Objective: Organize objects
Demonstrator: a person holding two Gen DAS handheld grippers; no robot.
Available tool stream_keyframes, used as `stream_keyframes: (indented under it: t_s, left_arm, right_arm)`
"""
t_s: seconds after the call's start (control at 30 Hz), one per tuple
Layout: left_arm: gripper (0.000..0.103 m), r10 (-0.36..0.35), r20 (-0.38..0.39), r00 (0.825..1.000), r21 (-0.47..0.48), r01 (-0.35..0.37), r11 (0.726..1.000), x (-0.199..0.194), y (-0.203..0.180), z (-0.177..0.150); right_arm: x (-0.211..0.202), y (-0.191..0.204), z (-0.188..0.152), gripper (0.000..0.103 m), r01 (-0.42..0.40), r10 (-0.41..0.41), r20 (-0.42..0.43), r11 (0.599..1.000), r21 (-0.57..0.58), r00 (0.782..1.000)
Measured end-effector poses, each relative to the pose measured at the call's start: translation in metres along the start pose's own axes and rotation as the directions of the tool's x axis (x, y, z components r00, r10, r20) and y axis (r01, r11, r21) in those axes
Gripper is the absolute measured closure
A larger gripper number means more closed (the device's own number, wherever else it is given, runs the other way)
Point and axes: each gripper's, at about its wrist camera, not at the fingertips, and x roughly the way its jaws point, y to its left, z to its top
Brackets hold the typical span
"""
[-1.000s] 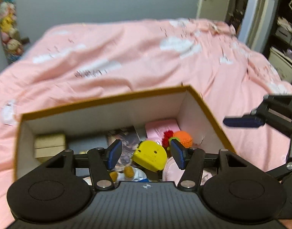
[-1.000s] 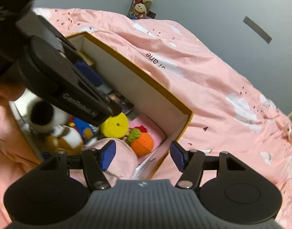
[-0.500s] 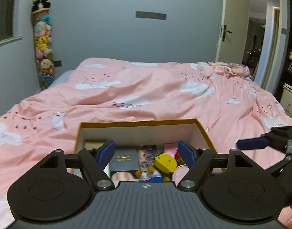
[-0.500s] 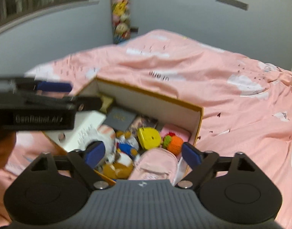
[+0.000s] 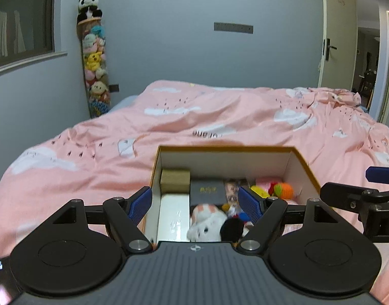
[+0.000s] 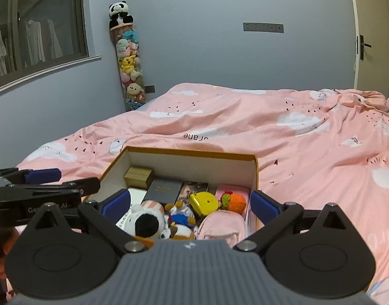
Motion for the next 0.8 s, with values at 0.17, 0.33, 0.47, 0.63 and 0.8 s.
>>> stream_keyframes:
  t_s: [0.17,0.33,0.47,0.63,0.8]
  left_arm:
    - [0.013,-0.017,-0.062,0.998,-0.028,0.015,1.0,-0.001,0.004,-0.015]
    - [0.013,-0.014,-0.12,0.993,-0.044,0.009,0.999,0.005,0.002,-0.028]
    - [0.013,0.003,-0.156,0.988,-0.033,-0.008,0.999,0.011,-0.003,-0.037]
    - [0.013,0.004,-0.19,0.982,-0.028,-0.009,1.0,0.017,-0.006,-0.045]
    - [0.013,0.004,-0.204,0.979,-0.024,-0.009,1.0,0.021,-0.008,-0.048]
  right_arm:
    - [0.003,0.007,-0.013,0.002,0.006,-0.006,-0.026,1.0,0.011,1.0]
    - [0.01,0.009,-0.027,0.002,0.018,-0.016,-0.067,1.0,0.02,0.998]
    - [0.015,0.007,-0.037,0.002,0.037,-0.036,-0.082,0.999,0.013,0.996]
    - [0.024,0.0,-0.044,0.002,0.049,-0.045,-0.109,0.998,0.034,0.993]
    - [0.032,-0.002,-0.05,0.002,0.049,-0.044,-0.136,0.998,0.035,0.99]
